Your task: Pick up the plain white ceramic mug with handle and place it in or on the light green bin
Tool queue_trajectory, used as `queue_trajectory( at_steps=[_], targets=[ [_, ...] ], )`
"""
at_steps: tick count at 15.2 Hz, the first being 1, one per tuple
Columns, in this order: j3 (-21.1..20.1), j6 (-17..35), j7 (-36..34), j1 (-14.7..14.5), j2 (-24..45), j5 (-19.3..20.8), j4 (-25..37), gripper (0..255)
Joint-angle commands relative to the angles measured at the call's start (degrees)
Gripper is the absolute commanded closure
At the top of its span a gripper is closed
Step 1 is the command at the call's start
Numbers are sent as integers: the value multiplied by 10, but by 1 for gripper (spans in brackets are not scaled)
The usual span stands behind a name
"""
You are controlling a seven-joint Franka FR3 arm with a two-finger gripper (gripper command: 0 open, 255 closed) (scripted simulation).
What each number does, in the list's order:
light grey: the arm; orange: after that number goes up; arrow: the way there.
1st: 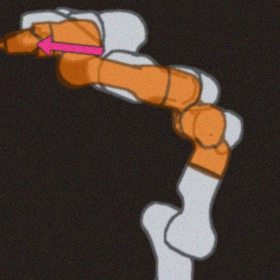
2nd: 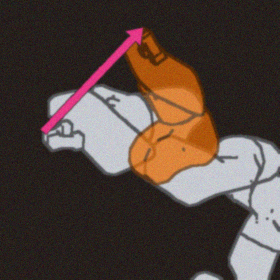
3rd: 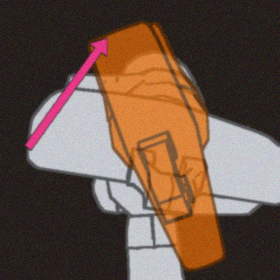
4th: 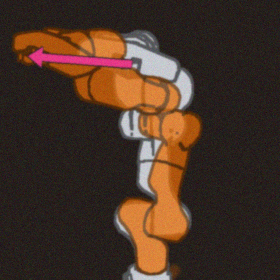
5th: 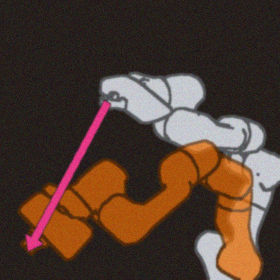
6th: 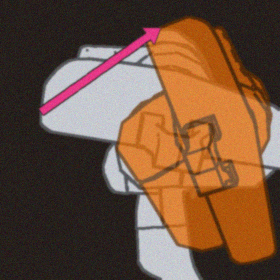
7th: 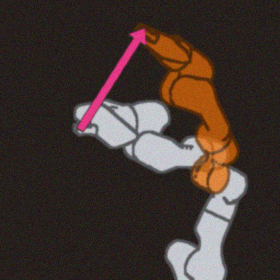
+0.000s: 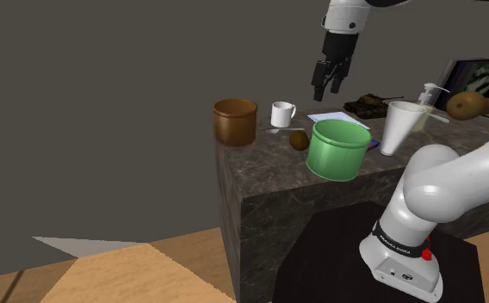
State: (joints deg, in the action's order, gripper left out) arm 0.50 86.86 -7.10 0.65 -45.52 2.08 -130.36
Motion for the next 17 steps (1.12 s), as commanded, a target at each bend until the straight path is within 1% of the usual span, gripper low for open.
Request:
queue_trajectory(
  at_steps=[1, 9, 13, 17],
  targets=[
    [0, 0, 0, 0, 0, 0, 0, 0],
    [60, 117, 57, 16, 116, 29, 8, 0],
    [89, 170, 86, 21, 185, 33, 30, 0],
    [116, 215, 117, 25, 260, 28, 64, 0]
  ],
)
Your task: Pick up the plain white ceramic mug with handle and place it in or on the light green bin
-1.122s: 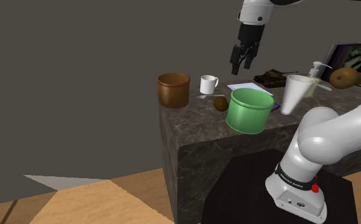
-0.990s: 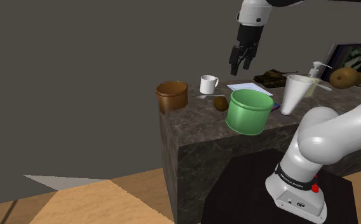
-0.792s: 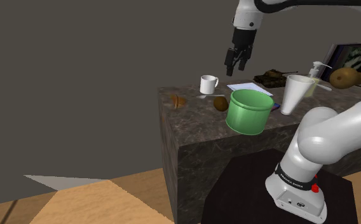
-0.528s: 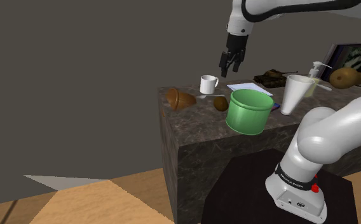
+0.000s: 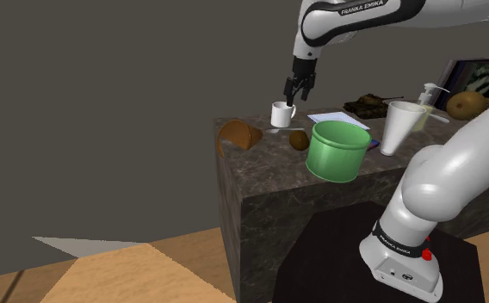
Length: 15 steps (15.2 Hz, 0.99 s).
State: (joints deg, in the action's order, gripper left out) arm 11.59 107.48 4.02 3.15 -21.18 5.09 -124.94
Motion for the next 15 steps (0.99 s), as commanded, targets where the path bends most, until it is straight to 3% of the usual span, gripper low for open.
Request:
queue_trajectory(
  at_steps=[1, 8, 15],
  targets=[
    [11, 19, 14, 1, 37, -4, 20, 0],
    [50, 73, 76, 11, 181, -42, 113, 0],
    [67, 92, 139, 40, 338, -102, 248, 0]
  ],
)
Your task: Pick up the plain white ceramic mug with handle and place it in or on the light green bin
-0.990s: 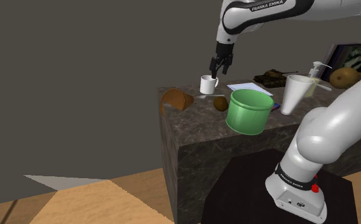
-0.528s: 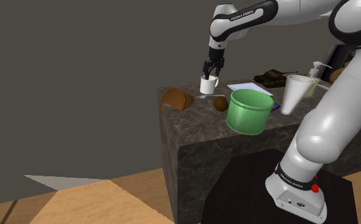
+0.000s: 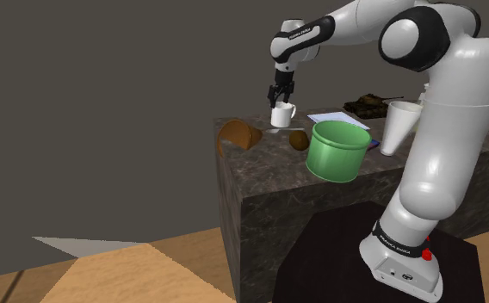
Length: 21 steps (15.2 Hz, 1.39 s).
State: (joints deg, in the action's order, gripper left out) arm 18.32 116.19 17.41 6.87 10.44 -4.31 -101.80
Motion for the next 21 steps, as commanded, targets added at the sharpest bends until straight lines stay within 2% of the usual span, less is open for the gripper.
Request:
queue_trajectory(
  at_steps=[1, 9, 16, 17, 21],
  targets=[
    [0, 4, 9, 6, 35, -13, 29, 0],
    [-3, 54, 15, 9, 57, -23, 0, 0],
    [-3, 54, 16, 9, 57, -23, 1, 0],
    [-3, 54, 16, 9, 57, -23, 1, 255],
    [-3, 54, 16, 9, 57, -23, 1, 255]
  ],
)
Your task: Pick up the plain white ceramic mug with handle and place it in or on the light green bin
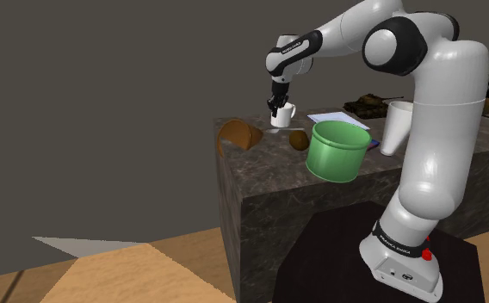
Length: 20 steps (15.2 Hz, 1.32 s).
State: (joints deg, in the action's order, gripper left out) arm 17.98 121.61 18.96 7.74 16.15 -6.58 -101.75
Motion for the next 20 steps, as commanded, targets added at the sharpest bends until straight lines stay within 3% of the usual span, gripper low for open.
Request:
queue_trajectory(
  at_steps=[1, 5, 20],
  targets=[
    [0, 0, 0, 0, 0, 0, 0, 255],
    [0, 0, 0, 0, 0, 0, 0, 255],
    [4, -106, -9, -1, -26, 13, 82, 255]
  ],
)
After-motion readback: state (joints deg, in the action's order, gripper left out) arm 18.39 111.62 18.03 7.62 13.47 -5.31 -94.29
